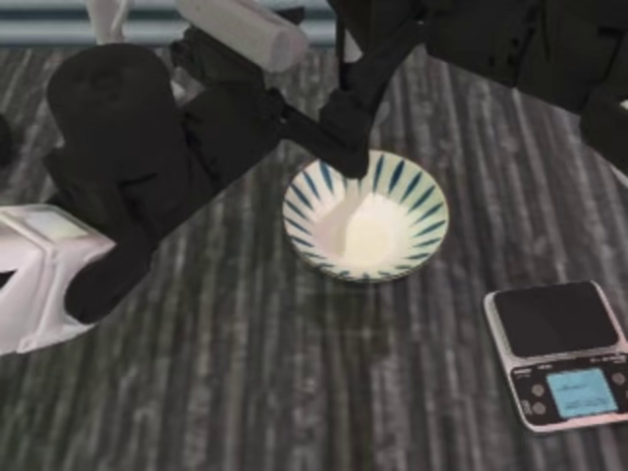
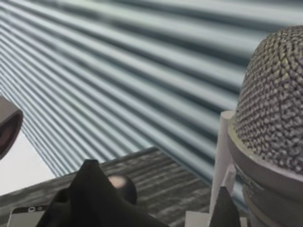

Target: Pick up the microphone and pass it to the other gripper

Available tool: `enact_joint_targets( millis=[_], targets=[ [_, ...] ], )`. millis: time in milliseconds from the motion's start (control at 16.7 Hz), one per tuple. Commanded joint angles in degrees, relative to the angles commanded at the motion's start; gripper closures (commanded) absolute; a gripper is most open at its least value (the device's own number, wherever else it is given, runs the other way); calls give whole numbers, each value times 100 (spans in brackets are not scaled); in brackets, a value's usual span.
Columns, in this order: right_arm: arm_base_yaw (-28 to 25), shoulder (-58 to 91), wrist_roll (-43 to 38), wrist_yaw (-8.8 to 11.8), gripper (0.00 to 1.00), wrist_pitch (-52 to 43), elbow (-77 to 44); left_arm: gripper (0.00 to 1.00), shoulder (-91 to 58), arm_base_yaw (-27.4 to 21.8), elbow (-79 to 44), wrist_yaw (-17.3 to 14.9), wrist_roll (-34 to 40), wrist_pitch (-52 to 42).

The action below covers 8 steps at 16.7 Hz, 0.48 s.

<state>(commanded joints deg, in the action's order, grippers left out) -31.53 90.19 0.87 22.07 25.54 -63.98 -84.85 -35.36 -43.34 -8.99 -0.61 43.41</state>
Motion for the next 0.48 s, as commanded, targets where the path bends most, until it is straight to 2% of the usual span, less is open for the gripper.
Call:
enact_joint_targets(
  millis=[300, 480],
  targets=[
    [444, -371, 11, 515, 100, 3, 345, 0, 1141, 250, 887, -129, 12, -202],
    [584, -474, 48, 646, 100, 1, 445, 0, 1431, 321, 1154, -178, 14, -258]
  ],
)
